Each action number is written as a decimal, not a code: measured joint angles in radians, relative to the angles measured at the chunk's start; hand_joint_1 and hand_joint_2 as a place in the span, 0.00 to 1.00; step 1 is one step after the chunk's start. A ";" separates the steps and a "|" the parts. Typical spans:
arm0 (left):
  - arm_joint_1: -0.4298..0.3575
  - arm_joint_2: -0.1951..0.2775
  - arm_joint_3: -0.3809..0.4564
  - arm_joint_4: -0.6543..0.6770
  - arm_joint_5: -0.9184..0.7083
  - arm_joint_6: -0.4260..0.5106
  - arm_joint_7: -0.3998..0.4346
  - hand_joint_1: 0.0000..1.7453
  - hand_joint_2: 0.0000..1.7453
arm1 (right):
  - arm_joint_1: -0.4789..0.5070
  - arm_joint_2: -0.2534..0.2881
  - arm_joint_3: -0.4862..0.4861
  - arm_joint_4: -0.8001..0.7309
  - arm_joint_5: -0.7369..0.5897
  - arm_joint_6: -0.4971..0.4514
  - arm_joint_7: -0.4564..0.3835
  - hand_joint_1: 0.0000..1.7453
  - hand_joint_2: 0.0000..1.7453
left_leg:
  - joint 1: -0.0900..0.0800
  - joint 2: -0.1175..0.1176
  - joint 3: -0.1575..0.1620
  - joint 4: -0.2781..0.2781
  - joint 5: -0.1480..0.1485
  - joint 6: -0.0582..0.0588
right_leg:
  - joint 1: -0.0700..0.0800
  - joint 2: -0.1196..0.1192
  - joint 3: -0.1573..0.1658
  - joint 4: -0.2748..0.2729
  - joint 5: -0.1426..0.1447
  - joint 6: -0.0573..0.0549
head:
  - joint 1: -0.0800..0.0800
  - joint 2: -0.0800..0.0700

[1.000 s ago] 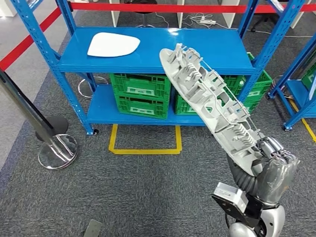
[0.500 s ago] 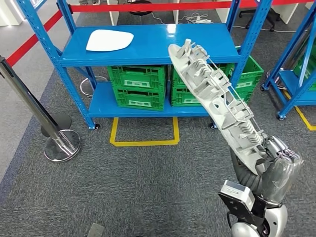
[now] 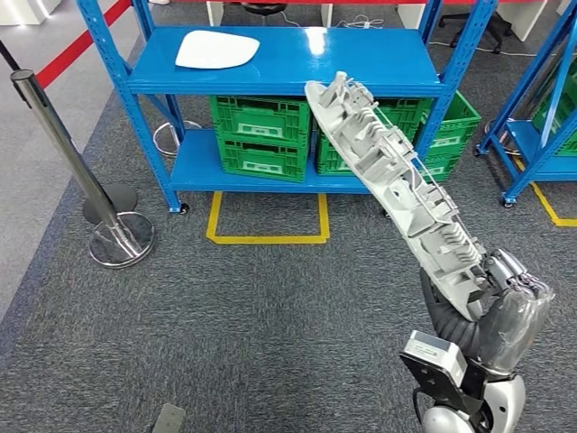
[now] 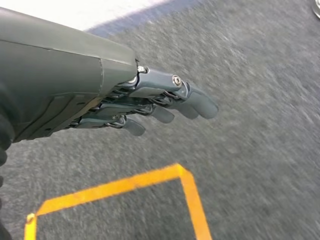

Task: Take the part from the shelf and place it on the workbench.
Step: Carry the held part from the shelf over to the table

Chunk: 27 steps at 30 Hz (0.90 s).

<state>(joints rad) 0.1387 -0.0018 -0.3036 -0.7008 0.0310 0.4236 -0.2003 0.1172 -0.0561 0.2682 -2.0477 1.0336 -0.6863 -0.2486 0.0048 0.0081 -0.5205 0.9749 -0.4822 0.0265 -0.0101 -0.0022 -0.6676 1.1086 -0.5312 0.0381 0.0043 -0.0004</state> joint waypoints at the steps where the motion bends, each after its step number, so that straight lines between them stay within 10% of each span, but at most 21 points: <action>1: 0.000 0.000 0.000 0.000 0.000 0.000 -0.001 0.00 1.00 | 0.001 0.000 -0.001 0.000 -0.003 0.000 0.000 1.00 1.00 | -0.001 0.000 -0.015 0.000 0.012 0.003 | -0.001 0.000 -0.012 0.060 -0.048 0.003 | 0.001 0.000; 3: 0.000 0.000 0.000 0.002 0.000 0.001 -0.002 0.00 1.00 | 0.003 -0.001 -0.002 0.000 -0.009 0.000 0.000 1.00 1.00 | -0.002 0.001 -0.047 0.001 0.037 0.001 | -0.001 0.000 -0.021 0.163 -0.055 0.008 | 0.001 0.000; 5: 0.000 -0.001 0.000 0.004 -0.001 0.003 -0.002 0.00 1.00 | 0.006 -0.002 -0.003 0.000 -0.019 0.000 0.000 1.00 1.00 | -0.002 0.002 -0.081 0.003 0.062 -0.003 | -0.001 0.000 0.009 0.179 0.023 0.007 | 0.001 0.000; 7: 0.001 -0.002 0.000 0.005 -0.001 0.005 -0.001 0.00 1.00 | 0.007 -0.002 -0.005 -0.001 -0.030 0.000 0.000 1.00 1.00 | -0.004 0.002 -0.103 0.009 0.083 -0.010 | 0.000 0.000 0.111 0.058 0.044 0.000 | 0.001 0.000; 10: 0.002 -0.003 0.000 0.005 -0.001 0.007 -0.001 0.00 1.00 | 0.009 -0.002 -0.009 -0.007 -0.040 0.000 0.000 1.00 1.00 | -0.009 0.001 -0.116 0.015 0.107 -0.025 | 0.004 -0.001 0.235 -0.139 -0.032 -0.011 | -0.001 0.000; 13: 0.005 -0.002 0.001 0.006 -0.001 0.008 0.000 0.00 1.00 | 0.011 -0.002 -0.011 -0.009 -0.041 0.000 -0.001 1.00 1.00 | -0.004 -0.001 -0.127 0.028 0.098 -0.044 | 0.002 -0.002 0.220 -0.148 -0.021 -0.032 | -0.002 0.000; 17: 0.012 -0.003 0.000 0.006 -0.001 0.008 0.000 0.00 1.00 | 0.014 -0.002 -0.014 -0.010 -0.043 0.000 -0.001 1.00 1.00 | 0.001 -0.003 -0.190 0.243 -0.058 -0.063 | 0.002 -0.005 0.193 -0.147 0.009 -0.049 | -0.009 0.000; 19: 0.012 -0.003 0.000 0.006 -0.001 0.008 0.000 0.00 1.00 | 0.017 -0.002 -0.015 -0.010 -0.049 0.000 -0.001 1.00 1.00 | 0.002 -0.003 -0.184 0.292 -0.064 -0.063 | 0.004 -0.004 0.182 -0.141 0.019 -0.047 | -0.009 0.000; 23: 0.014 -0.001 0.001 0.006 -0.002 0.009 0.002 0.00 1.00 | 0.024 -0.002 -0.018 -0.011 -0.078 0.000 0.001 1.00 1.00 | 0.000 -0.020 -0.037 0.076 0.018 -0.041 | 0.008 0.001 0.159 -0.124 0.026 -0.041 | -0.008 0.000; 27: 0.020 0.000 0.002 0.006 -0.006 0.012 0.009 0.00 1.00 | 0.034 -0.002 -0.022 -0.019 -0.102 0.000 -0.003 1.00 1.00 | -0.001 -0.020 -0.020 0.015 0.018 -0.021 | 0.008 0.008 0.140 -0.118 0.033 -0.020 | -0.008 0.000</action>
<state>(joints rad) 0.1587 -0.0019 -0.3019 -0.6943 0.0249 0.4353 -0.1915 0.1508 -0.0580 0.2461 -2.0663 0.9317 -0.6863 -0.2516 0.0041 -0.0123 -0.5403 0.9902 -0.4644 0.0051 -0.0018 0.0062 -0.5274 0.9903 -0.4977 0.0184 -0.0037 -0.0004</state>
